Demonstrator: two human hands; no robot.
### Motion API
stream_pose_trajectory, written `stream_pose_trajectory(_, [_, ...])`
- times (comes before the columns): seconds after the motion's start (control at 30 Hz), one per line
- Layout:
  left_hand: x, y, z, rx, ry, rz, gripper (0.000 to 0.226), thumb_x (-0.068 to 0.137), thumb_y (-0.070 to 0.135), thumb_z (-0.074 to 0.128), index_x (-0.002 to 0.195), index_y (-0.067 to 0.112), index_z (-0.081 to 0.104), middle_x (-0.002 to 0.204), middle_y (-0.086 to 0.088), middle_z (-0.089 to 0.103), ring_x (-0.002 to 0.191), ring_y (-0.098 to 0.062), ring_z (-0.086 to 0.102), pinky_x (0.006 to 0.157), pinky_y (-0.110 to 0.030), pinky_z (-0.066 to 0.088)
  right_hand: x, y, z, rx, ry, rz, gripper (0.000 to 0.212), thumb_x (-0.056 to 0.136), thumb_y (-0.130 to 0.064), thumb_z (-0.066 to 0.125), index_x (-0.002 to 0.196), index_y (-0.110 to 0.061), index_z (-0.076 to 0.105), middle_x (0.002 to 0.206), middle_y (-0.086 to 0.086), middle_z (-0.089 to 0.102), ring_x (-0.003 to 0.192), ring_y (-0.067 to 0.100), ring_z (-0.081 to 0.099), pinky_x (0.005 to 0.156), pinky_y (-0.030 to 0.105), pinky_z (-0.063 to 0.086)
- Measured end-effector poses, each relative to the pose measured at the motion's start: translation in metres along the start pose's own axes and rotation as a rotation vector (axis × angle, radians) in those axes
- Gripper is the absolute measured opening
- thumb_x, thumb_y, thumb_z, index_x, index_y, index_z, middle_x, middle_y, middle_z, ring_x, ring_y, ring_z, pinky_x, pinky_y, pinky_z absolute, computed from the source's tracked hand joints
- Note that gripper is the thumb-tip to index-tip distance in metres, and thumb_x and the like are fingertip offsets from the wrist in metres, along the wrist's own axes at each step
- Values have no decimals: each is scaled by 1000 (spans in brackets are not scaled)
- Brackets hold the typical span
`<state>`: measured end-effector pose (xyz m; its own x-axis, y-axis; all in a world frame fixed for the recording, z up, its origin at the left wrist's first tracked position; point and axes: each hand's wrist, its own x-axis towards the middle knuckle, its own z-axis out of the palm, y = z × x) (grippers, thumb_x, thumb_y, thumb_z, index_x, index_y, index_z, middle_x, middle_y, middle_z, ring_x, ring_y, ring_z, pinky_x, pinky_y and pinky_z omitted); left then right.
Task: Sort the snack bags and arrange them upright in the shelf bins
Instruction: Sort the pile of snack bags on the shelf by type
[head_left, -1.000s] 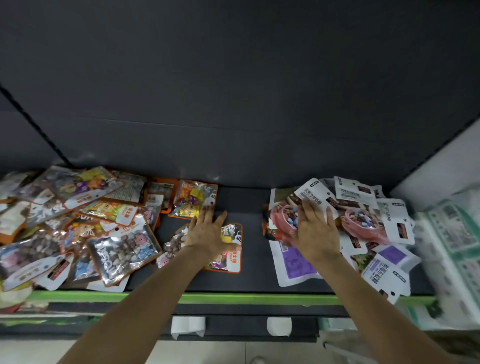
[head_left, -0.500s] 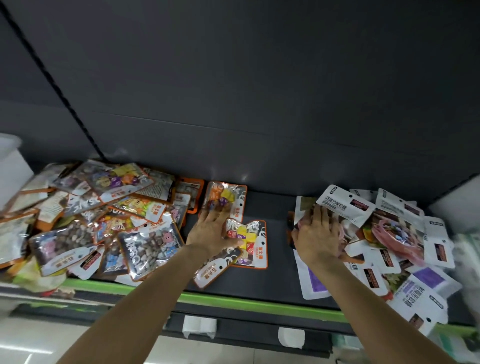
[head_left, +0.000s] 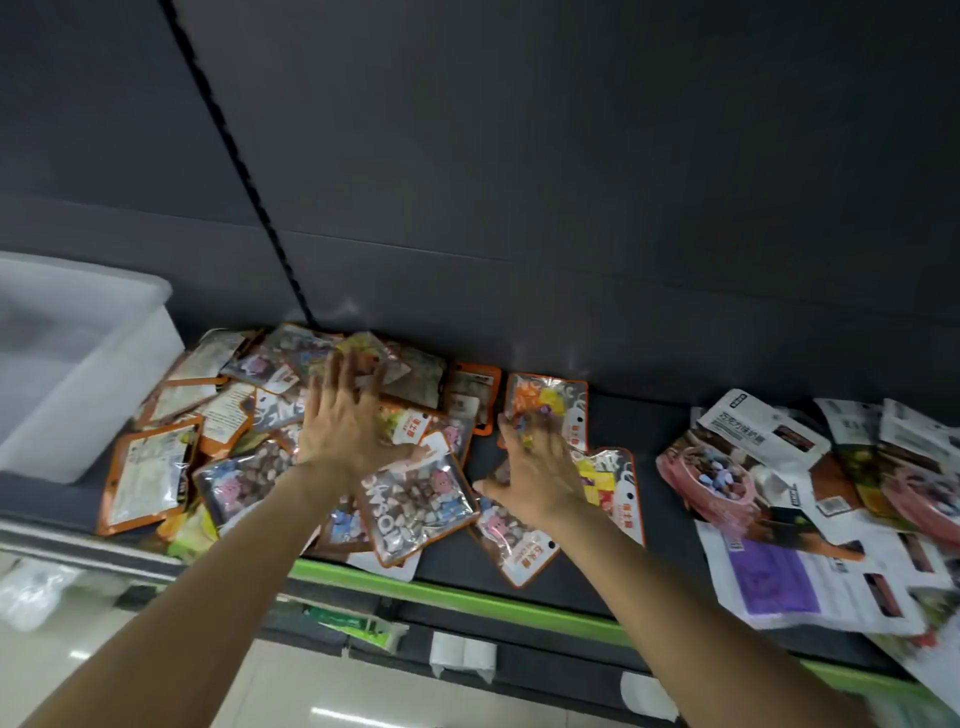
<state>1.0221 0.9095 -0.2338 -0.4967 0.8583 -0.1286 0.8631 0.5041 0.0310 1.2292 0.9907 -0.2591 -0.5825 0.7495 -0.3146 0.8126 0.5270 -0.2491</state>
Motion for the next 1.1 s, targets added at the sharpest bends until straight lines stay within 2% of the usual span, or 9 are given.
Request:
stream_pose_trajectory(0.13, [3,-14,-1,8,-112,-11,127,61,87,51,150,22,-13,156,-14,-21,144,-28,-21,117,-46,-7,8,-10,15,-19,-39,130,97,85,-62,52,151,-21,-6,155,19,-19,143,40,-13,116,49,9])
stream_pose_trajectory(0.27, [-1,-3,-5,90,-68,38,91,74,73,56,145,23,30,158,-11,10,145,-31,7,117,-49,6,10,-19,16,67,-63,32,90,90,-49,53,151,-20,-8,157,11,-18,145,31,-13,116,45,14])
stream_pose_trajectory(0.43, [-7,6,-14,68,107,96,56,82,57,60,127,24,54,139,-5,42,131,-28,34,106,-44,28,9,5,-8,280,14,-13,74,95,-29,54,152,-19,8,153,9,30,137,25,35,107,35,34])
stream_pose_trajectory(0.53, [-3,8,-18,57,122,88,49,87,54,55,123,22,59,136,-6,44,131,-28,35,103,-40,32,14,7,-17,226,81,-65,68,95,-25,54,151,-18,17,153,6,30,138,24,34,106,36,36])
stream_pose_trajectory(0.63, [-3,3,-18,-15,122,145,39,94,46,46,126,27,59,135,-7,48,125,-30,40,104,-40,34,25,-8,-18,217,87,-163,62,97,-22,47,151,-21,16,158,-1,16,145,17,14,115,34,25])
stream_pose_trajectory(0.77, [-13,8,-6,-128,-37,335,42,98,43,42,139,34,45,140,0,45,129,-22,38,110,-36,29,31,-16,-24,424,262,-140,50,100,-14,36,149,-18,24,157,0,20,145,13,15,116,25,14])
stream_pose_trajectory(0.9, [-24,31,9,-198,-177,539,56,92,42,55,144,30,36,154,10,26,144,-14,17,120,-33,8,19,7,-17,332,152,-163,52,101,-37,32,150,-28,18,159,-4,12,145,14,11,115,32,17])
stream_pose_trajectory(1.03, [-22,8,-1,-116,36,298,62,90,50,52,143,24,33,147,-1,35,141,-22,25,118,-32,9,15,23,-3,10,-83,-128,69,93,-59,34,150,-38,0,159,-6,-8,147,20,1,114,46,20])
stream_pose_trajectory(1.1, [-17,-17,-6,-70,-41,182,74,85,57,55,146,26,26,153,-1,24,145,-24,14,118,-36,3,15,29,-4,-159,12,-47,60,96,-53,36,149,-30,20,160,1,2,146,24,11,114,46,26])
